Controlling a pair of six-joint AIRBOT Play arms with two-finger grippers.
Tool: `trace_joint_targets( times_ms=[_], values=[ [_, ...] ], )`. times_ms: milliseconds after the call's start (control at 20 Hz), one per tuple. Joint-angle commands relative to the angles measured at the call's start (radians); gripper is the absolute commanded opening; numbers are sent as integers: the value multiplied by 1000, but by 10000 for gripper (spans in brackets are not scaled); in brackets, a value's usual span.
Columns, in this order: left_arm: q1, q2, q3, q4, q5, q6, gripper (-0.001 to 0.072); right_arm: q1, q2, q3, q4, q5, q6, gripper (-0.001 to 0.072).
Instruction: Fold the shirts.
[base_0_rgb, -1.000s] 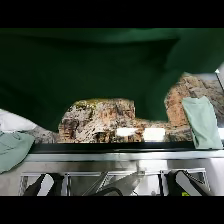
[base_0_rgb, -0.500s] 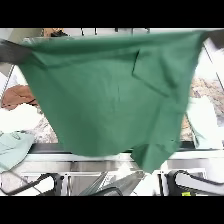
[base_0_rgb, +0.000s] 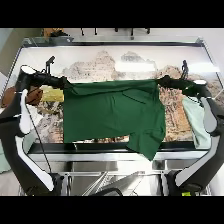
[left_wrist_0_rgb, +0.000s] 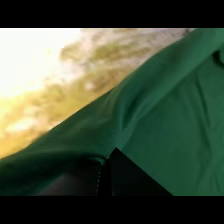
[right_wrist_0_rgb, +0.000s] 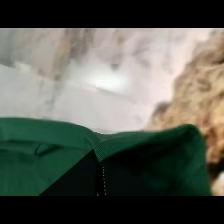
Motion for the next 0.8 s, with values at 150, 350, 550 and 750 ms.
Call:
trace_joint_targets(
  times_ms=[150, 350, 550, 750],
  values=[
    [9, -13, 81, 18, 51, -31, 17, -12, -108, 285, -105, 89, 117, 18],
    [3, 48, 16, 142, -34, -12, 17, -24, -42, 290, -341, 216, 191, 18],
    [-43, 46, 18, 275, -84, -14, 17, -10, -42, 240, -508, 297, 247, 18],
    [-85, 40, 18, 404, -93, -14, 17, 13, -42, 170, -563, 280, 248, 18]
  ],
)
